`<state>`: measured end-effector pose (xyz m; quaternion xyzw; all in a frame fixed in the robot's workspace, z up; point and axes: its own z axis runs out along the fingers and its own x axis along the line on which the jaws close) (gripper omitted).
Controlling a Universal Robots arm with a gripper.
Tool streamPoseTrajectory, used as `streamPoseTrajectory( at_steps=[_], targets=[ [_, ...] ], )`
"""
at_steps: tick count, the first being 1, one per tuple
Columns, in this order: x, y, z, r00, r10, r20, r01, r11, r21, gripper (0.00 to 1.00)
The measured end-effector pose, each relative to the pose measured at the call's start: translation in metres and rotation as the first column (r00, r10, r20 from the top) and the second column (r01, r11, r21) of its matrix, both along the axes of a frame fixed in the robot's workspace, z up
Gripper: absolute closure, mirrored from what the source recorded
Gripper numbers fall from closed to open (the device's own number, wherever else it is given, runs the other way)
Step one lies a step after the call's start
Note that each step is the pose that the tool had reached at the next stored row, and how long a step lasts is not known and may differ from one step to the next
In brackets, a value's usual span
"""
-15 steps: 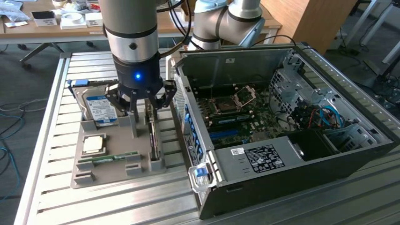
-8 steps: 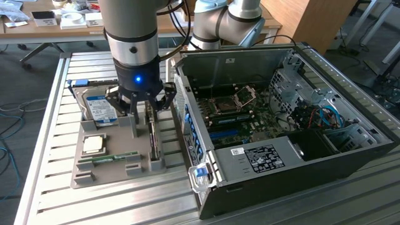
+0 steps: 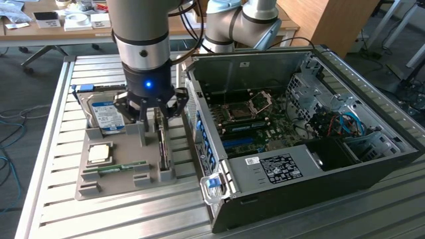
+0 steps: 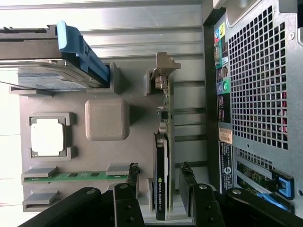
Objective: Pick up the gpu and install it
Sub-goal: 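Pick up the gpu and move the gpu toward the slot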
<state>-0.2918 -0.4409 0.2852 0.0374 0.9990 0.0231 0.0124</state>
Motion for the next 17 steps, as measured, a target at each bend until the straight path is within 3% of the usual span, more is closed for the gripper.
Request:
streamPoseTrajectory(
  at_steps=[8, 17],
  targets=[
    [0.0003, 0.0, -0.0094, 1.0, 0.0, 0.0, 0.0, 1.0, -0.0001, 0.53],
    [0.0004, 0.0, -0.0101, 1.0, 0.0, 0.0, 0.0, 1.0, 0.0, 0.53]
  ],
)
